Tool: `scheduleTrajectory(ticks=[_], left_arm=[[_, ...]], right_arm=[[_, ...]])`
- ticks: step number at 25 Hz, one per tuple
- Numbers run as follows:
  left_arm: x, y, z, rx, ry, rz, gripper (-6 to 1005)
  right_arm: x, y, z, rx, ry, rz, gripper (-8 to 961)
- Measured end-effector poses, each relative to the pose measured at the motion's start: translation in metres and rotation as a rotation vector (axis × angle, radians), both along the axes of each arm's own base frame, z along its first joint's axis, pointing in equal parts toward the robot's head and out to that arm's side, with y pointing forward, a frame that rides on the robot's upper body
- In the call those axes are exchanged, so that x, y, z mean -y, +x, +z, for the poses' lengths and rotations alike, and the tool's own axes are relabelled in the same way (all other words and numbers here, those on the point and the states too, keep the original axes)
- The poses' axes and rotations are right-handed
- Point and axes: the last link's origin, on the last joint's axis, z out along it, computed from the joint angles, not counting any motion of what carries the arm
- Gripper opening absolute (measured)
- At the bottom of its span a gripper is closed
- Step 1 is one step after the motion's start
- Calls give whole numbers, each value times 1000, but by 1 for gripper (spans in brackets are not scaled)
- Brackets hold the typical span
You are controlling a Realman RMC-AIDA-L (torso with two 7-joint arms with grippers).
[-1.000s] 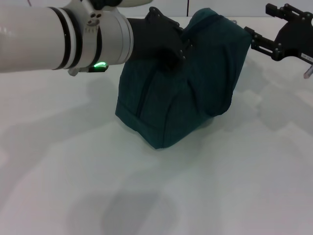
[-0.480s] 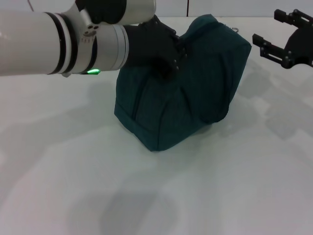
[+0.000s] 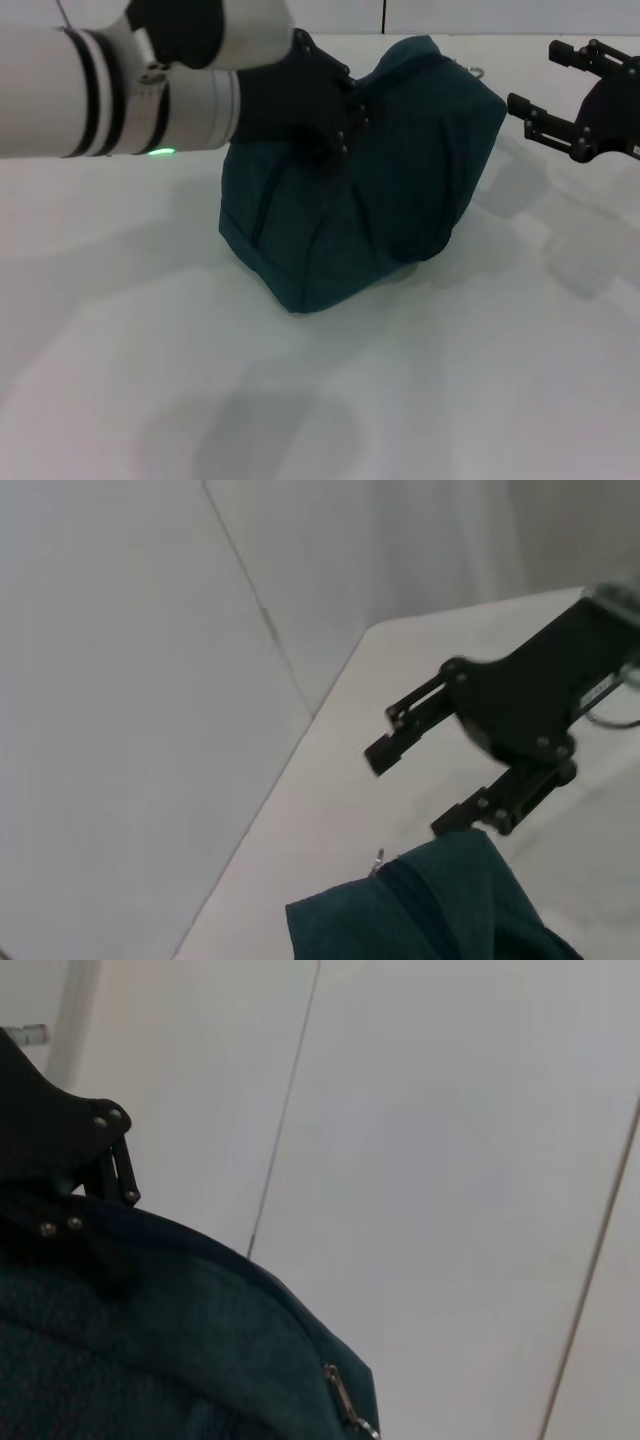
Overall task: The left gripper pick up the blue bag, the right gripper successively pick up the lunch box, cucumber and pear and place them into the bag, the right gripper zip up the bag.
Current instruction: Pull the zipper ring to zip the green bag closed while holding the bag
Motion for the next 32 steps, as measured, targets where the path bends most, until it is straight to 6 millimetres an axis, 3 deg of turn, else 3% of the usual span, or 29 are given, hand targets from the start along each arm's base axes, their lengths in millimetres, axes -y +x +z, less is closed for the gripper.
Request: scheduleTrajectory(ticks=[5,32], left_arm=[[5,0,8,59,-49,-13,41],[6,-3,4,67,-60,-7,45]], right_arm=[[0,-1,1,-3,-1,6,655],[3,-16,-22,49,-76,69,628]])
